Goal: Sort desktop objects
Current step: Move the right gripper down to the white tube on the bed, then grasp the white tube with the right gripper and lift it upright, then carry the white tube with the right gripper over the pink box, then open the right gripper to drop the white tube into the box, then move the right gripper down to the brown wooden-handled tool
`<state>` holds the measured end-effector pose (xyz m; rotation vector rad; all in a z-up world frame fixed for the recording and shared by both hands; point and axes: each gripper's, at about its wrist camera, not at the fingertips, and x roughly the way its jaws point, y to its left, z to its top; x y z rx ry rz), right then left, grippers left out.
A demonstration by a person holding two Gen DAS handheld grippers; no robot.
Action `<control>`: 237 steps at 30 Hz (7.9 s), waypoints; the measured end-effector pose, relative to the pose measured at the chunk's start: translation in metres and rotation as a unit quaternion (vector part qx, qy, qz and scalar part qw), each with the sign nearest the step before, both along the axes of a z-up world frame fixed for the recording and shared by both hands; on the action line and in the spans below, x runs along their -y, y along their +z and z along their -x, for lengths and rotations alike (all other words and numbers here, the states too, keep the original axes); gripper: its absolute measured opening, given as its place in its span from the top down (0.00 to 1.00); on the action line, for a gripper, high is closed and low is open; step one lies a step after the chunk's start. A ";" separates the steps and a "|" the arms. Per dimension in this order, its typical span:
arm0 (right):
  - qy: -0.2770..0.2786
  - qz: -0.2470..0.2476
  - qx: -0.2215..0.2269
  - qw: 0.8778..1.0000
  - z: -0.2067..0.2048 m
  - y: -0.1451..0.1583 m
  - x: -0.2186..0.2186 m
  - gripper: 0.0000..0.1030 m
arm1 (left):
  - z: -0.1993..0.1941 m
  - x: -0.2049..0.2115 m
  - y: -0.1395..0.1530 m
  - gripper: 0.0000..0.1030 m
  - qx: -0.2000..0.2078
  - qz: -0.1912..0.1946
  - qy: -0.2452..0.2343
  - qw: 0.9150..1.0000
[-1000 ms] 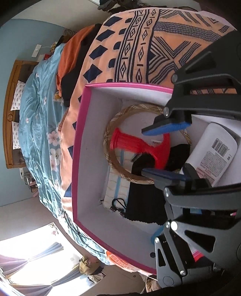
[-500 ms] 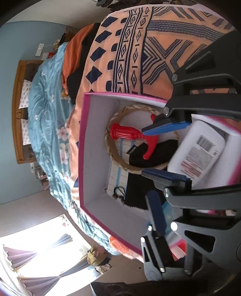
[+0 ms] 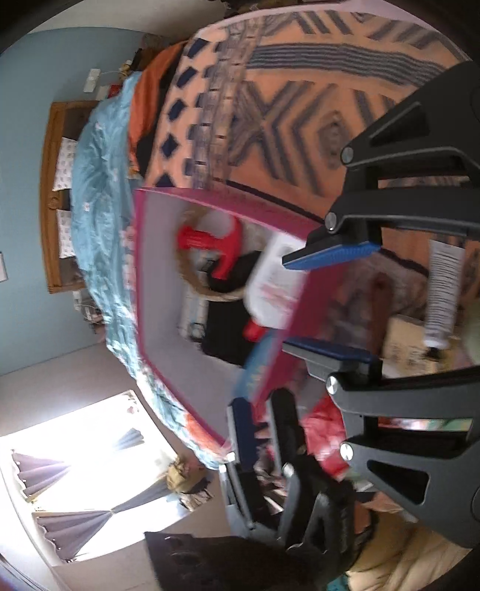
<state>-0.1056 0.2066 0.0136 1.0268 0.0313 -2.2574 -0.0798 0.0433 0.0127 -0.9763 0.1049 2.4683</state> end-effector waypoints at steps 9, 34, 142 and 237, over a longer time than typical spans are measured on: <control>0.000 -0.005 0.055 0.998 -0.020 -0.046 -0.020 0.61 | -0.020 -0.009 -0.043 0.55 0.060 0.019 -0.014 0.998; 0.118 -0.166 0.002 0.979 -0.060 -0.062 -0.004 0.60 | -0.031 -0.034 -0.063 0.55 0.105 0.027 -0.028 0.994; 0.054 0.060 -0.018 0.997 -0.003 0.034 0.000 0.74 | -0.008 -0.036 0.002 0.73 0.054 -0.093 -0.093 0.990; -0.030 -0.033 0.003 0.999 0.101 0.015 0.017 0.79 | 0.113 -0.023 -0.029 0.75 0.115 -0.038 0.006 0.993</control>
